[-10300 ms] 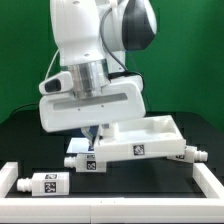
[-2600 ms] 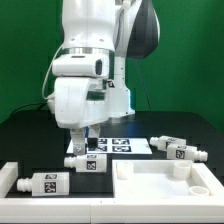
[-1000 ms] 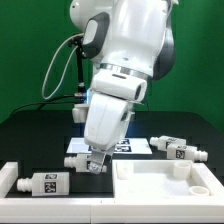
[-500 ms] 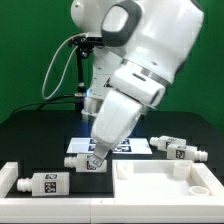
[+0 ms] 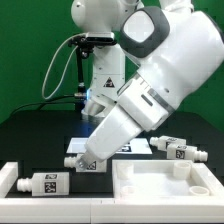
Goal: Assemble one leg
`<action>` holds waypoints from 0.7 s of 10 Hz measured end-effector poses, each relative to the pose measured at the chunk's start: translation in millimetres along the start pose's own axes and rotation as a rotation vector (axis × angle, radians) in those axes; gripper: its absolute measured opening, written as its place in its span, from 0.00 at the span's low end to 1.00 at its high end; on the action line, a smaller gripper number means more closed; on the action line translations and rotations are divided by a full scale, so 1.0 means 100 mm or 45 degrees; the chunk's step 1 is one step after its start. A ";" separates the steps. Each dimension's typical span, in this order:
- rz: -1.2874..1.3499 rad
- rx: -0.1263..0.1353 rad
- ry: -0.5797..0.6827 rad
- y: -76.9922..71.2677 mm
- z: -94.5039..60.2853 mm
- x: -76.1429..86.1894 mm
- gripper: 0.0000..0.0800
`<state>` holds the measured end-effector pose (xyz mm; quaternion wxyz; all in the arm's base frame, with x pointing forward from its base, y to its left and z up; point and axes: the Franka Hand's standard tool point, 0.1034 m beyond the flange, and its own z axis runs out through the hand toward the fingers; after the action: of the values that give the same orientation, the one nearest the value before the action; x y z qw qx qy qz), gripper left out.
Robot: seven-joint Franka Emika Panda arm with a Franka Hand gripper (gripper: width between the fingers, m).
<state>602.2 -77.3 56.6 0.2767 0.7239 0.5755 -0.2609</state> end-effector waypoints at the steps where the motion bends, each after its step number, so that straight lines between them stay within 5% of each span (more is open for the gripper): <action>1: 0.009 0.021 -0.044 -0.01 0.15 -0.02 0.81; 2: 0.042 0.059 -0.159 -0.08 0.17 -0.02 0.81; 3: 0.015 0.063 -0.214 -0.09 0.15 0.05 0.81; 7: -0.092 0.038 -0.209 0.00 0.29 -0.04 0.81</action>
Offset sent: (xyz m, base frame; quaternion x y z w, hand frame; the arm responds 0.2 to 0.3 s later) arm 0.0000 0.0000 0.0000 0.0000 0.0000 0.0000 1.0000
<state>599.8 -100.2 38.9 0.3026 0.6828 0.5728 -0.3378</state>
